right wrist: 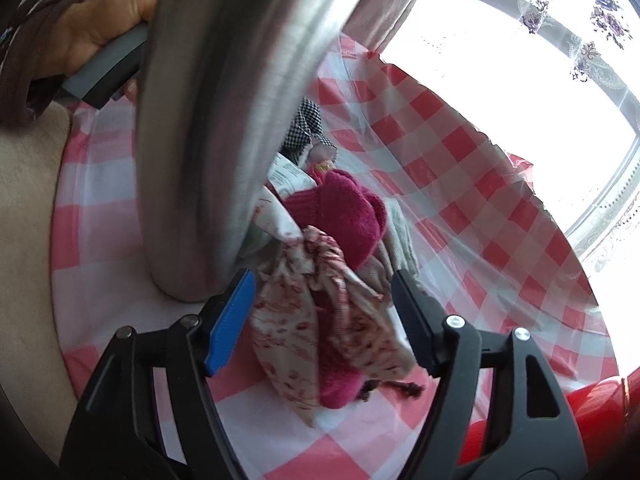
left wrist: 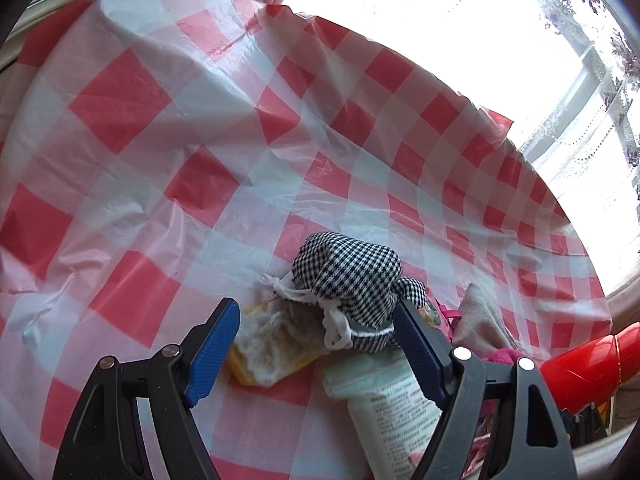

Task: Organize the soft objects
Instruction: 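Grasp the houndstooth cloth with the left tool while the right tool grasps the floral cloth, then carry the houndstooth and floral cloths to the white box and open both tools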

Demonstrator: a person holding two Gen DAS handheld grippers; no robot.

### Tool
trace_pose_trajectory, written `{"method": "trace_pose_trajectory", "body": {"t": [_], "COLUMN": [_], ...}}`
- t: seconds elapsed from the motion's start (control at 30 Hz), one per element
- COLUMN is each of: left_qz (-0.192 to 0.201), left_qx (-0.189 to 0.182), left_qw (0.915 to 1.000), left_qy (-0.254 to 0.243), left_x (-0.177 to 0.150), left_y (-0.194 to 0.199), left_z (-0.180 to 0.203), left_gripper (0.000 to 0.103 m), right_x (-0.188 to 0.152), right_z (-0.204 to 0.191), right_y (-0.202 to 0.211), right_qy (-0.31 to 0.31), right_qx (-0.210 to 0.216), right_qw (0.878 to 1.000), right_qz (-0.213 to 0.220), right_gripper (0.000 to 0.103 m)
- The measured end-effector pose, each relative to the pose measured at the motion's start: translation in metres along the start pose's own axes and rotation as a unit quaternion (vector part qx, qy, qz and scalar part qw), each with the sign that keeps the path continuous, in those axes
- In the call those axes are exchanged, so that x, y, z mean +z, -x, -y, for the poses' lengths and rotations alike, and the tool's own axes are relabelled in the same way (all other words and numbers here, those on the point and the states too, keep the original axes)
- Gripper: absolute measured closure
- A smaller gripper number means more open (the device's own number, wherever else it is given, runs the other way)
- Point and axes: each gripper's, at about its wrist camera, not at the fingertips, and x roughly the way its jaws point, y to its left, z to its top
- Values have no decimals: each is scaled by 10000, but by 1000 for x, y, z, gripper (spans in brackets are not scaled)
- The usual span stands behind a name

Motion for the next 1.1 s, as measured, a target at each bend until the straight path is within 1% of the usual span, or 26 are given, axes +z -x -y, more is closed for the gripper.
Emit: {"method": "trace_pose_trajectory", "body": {"t": [0.07,0.2,0.23,0.27,0.33,0.37,0.4,0.43,0.47,0.5,0.53,0.57,0.63,0.77,0.97,1.1], "left_qz": [-23,-4,0,-14,-54,-76,-90,-100,-123,-147,-195,-259,-228,31,431,622], "left_qx": [-13,28,43,44,42,61,88,111,136,171,275,329,339,385,244,239], "left_qw": [10000,9999,9999,9998,9997,9995,9992,9990,9986,9982,9972,9967,9963,9960,9965,9956], "left_qy": [-43,-137,-164,-189,-249,-307,-367,-420,-500,-562,-661,-693,-758,-811,-669,-666], "left_x": [3,8,10,11,11,11,11,11,11,11,10,9,8,6,2,-6], "left_y": [-7,-15,-16,-18,-21,-23,-25,-27,-29,-31,-33,-34,-32,-17,13,30], "left_z": [4,12,14,16,19,22,23,25,27,28,29,29,30,31,29,29], "left_gripper": [23,23,27,33,37,40,41,45,52,60,76,79,85,87,87,87], "right_x": [1,6,7,7,8,8,7,6,5,5,4,4,3,6,6,4], "right_z": [0,-12,-14,-16,-18,-17,-16,-16,-15,-15,-15,-14,-11,-3,6,14], "right_y": [-3,-12,-14,-15,-23,-25,-27,-28,-28,-27,-25,-25,-21,-8,11,29], "right_qy": [150,605,676,724,775,753,703,636,579,514,473,434,305,7,-479,-1097], "right_qx": [124,193,228,252,311,327,336,356,374,378,347,311,202,-17,-340,-507], "right_qw": [9998,9980,9974,9970,9964,9965,9968,9972,9974,9978,9982,9985,9992,10000,9982,9927], "right_qz": [-10,-46,-51,-55,-125,-150,-167,-176,-184,-176,-158,-153,-135,-48,-65,-23], "right_gripper": [30,30,30,33,38,45,49,58,67,69,72,75,77,77,77,77]}}
